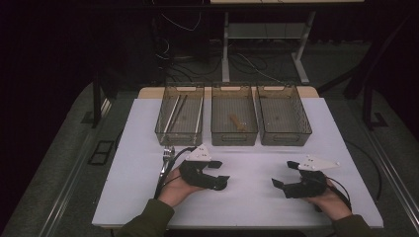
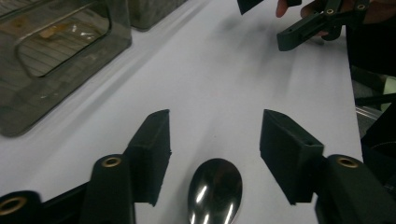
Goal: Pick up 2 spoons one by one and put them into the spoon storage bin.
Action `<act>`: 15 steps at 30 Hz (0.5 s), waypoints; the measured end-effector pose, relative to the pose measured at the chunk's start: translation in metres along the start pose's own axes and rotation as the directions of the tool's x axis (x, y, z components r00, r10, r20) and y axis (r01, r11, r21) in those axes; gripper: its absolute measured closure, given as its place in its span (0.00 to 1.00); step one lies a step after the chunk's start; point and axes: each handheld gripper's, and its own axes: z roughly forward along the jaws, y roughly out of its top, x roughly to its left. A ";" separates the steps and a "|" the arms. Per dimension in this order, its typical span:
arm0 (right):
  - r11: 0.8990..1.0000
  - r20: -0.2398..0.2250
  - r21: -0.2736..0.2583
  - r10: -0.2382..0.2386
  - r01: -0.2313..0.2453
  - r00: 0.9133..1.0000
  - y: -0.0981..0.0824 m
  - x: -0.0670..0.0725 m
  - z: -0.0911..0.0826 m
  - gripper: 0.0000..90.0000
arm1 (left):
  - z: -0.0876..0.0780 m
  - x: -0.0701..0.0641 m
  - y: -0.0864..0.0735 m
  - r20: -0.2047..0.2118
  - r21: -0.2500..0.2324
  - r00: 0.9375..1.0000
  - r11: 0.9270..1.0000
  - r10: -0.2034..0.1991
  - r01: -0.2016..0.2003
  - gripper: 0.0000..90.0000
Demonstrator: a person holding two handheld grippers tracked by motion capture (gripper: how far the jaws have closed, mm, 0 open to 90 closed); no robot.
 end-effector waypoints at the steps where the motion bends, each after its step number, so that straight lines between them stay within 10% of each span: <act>1: 1.000 0.000 0.000 -0.003 0.003 1.000 0.000 0.000 0.000 0.14 | 0.001 -0.001 -0.001 0.001 0.008 1.000 1.000 0.002 -0.002 0.51; 15: 1.000 0.008 0.007 -0.018 0.018 1.000 0.000 0.001 0.001 0.14 | 0.010 -0.001 -0.010 -0.016 0.119 1.000 0.993 0.003 -0.001 0.59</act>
